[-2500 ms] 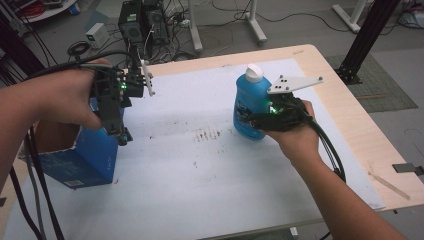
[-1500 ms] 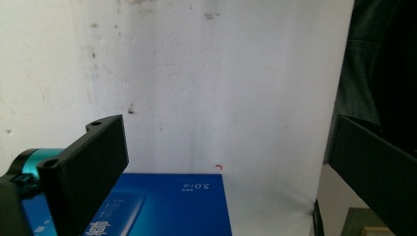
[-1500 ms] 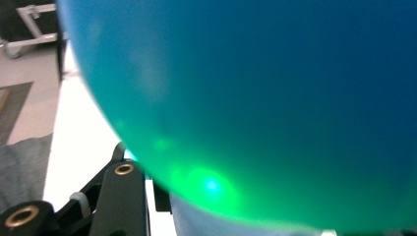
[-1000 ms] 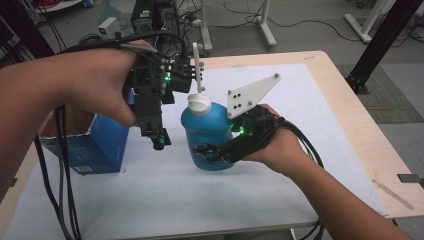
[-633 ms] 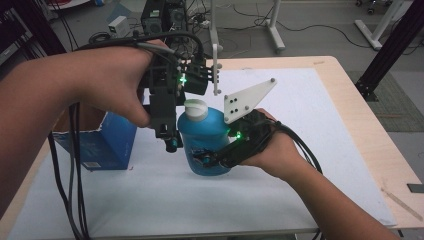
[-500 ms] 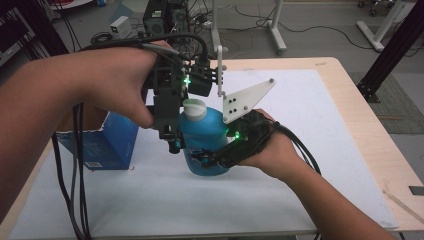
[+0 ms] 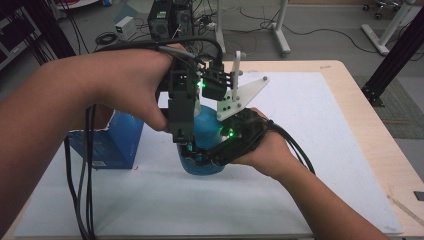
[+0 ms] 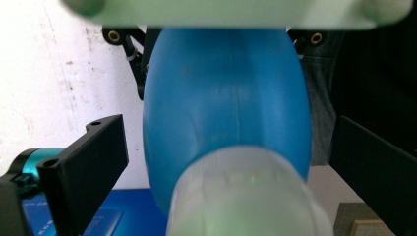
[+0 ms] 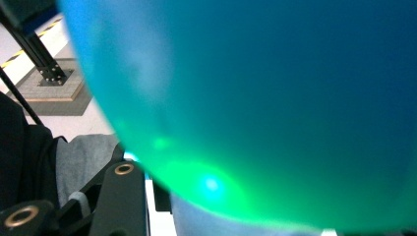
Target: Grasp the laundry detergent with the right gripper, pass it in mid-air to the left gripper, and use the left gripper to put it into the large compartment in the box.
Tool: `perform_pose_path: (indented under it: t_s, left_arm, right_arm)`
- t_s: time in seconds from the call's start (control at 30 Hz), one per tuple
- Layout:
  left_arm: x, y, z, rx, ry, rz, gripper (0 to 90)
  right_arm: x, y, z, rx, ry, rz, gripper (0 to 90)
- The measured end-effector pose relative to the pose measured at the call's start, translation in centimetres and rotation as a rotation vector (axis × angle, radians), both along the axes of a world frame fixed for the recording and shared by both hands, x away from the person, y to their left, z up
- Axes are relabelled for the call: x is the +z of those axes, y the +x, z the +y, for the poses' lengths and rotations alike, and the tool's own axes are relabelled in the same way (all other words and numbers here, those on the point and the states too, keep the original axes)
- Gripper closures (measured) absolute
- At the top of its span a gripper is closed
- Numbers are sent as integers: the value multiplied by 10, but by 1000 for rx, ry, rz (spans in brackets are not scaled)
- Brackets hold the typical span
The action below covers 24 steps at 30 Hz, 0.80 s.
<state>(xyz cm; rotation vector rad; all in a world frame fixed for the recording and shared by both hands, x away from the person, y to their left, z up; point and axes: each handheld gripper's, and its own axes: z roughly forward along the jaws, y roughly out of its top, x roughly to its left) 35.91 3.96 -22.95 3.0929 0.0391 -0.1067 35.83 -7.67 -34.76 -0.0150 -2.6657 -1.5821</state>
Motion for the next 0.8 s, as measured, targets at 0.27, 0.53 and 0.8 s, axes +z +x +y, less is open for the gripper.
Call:
perform_pose_path:
  t_s: [0.27, 0.53, 0.8]
  left_arm:
    - [0, 1, -1, 10, 13, -7, 47]
    - [-1, 1, -2, 22, 15, -6, 141]
    - [0, 1, -4, 17, 22, -21, 179]
  right_arm:
    - [3, 0, 2, 10, 7, 6, 457]
    - [4, 0, 1, 5, 10, 8, 457]
    - [4, 1, 1, 1, 11, 9, 457]
